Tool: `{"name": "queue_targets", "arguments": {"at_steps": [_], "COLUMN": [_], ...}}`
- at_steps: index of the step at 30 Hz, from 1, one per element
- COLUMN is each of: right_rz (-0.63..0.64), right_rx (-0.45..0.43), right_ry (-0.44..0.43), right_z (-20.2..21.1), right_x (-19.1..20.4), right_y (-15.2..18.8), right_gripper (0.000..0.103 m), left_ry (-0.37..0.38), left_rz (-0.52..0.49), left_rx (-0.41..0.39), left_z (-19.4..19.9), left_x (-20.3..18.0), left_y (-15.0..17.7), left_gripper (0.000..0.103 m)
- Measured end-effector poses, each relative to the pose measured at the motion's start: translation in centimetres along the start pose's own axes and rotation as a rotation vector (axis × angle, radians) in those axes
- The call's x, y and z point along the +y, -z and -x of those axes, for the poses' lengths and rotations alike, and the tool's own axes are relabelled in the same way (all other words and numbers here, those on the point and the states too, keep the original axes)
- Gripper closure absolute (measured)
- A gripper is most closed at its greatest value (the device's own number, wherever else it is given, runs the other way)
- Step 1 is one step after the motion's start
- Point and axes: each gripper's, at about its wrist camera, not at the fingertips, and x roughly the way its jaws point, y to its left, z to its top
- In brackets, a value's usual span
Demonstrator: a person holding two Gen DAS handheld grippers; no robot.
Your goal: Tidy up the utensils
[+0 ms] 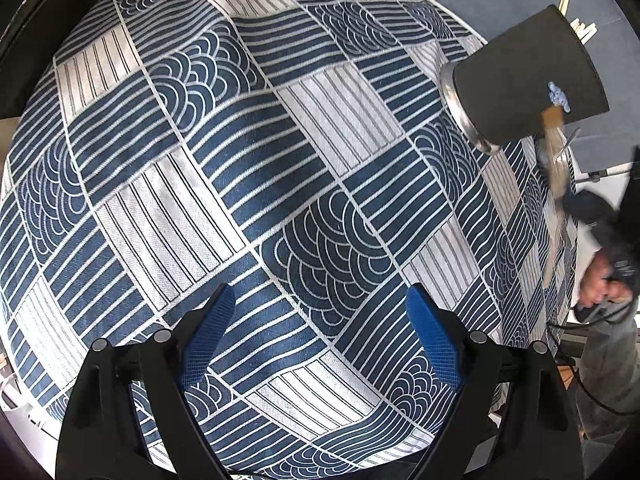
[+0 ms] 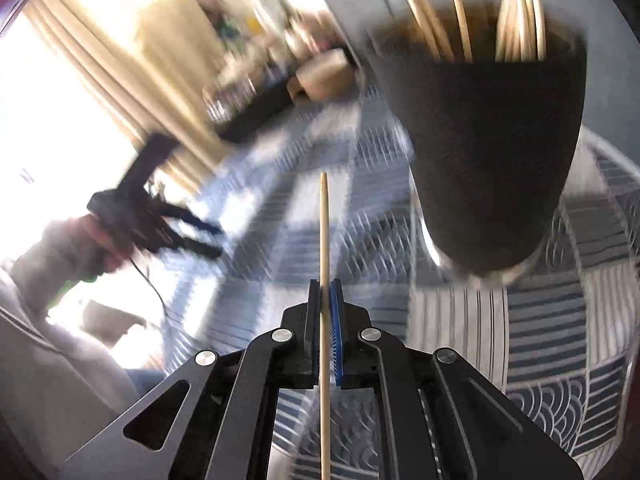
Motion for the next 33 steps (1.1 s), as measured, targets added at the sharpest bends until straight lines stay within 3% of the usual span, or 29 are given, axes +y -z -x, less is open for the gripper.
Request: {"name": "queue_targets", "arguments": {"at_steps": [5,7,11,14,17,21,26,33], "right_rz": [0.071,0.094,0.114,0.128,0.082,0.042,0.001,0.006], "right_rx": [-0.187,-0.268,-0.466,-0.565,-0.601,-0.64,-0.692,-0.645], "right_ry": [-0.008,0.002,-0.016,0.033,0.061,0.112,0.151,0.213], "right_z": [4.6,5.8,8.3,8.8,8.3,7.4,6.8,4.7], "right_x": [2.4,3.0,2.1,1.1,-1.0,-3.3,-5.1,-5.9], "right_y": [-4.2,-6.0,-9.2,-11.1,-12.1,-12.7,-12.1,-10.2], "right_gripper": [0.098,0.098,0.098,0.098,0.098,0.098,0.098,0.096], "left_ry": [-0.013,-0.017,-0.069,-0.092,-0.157,-0.306,-0.304,-0.3], "left_rz": [-0.023,-0.045,-0.117,-0.159,-0.193,-0.327,-0.324,-0.33], "left_rx": [0.049,0.046,0.066,0.062,0.042,0.041,0.021,-0.016], "left_z": [-1.5,-1.7,-2.4,-2.8,-3.3,-5.0,-5.3,-5.5], "left_x": [-0.3,-0.8,-2.1,-2.8,-3.8,-6.2,-6.8,-7.3], "left_y": [0.5,0.7,1.3,1.6,2.2,3.6,4.0,3.7], "left_gripper": [0.017,0.012,0.011,0.007,0.006,0.004,0.005,0.004]}}
